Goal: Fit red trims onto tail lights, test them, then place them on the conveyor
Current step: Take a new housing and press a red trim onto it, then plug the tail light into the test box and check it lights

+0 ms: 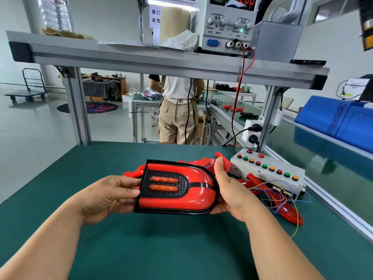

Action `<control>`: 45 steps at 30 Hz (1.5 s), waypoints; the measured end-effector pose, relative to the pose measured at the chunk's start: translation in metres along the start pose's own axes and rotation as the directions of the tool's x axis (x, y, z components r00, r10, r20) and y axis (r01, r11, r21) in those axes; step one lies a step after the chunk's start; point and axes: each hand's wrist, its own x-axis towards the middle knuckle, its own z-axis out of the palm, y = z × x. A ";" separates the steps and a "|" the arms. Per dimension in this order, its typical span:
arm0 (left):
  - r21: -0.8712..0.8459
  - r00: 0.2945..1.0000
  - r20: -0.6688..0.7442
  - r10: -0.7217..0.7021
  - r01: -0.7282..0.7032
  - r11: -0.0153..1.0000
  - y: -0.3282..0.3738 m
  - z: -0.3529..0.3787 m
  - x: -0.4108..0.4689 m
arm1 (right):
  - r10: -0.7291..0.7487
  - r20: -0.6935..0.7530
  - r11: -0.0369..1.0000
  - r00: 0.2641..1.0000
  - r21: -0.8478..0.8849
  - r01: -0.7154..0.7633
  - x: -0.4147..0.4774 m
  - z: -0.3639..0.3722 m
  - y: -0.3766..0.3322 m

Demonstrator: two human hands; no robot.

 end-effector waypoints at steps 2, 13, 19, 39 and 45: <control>-0.050 0.999 0.015 -0.048 0.048 0.998 0.001 -0.003 -0.003 | 0.037 0.002 0.993 0.999 -0.108 -0.036 -0.004 -0.002 -0.004; 0.041 0.965 0.118 -0.233 0.230 0.972 0.001 -0.002 -0.010 | 0.178 -0.074 0.780 0.981 -0.597 -0.186 -0.018 0.005 -0.010; 0.095 0.984 -0.091 -0.153 0.161 0.982 0.007 -0.016 -0.017 | -0.064 -0.274 0.808 0.960 -0.578 -0.112 -0.015 -0.009 -0.014; 0.455 0.774 -0.494 0.396 -0.157 0.877 -0.030 -0.007 0.037 | -0.133 -0.387 0.211 0.912 -0.911 -0.356 -0.001 -0.032 0.000; 0.024 0.721 -0.646 0.251 -0.310 0.950 -0.032 -0.008 0.049 | -0.364 -0.357 0.344 0.860 -0.910 -0.232 0.001 -0.027 0.004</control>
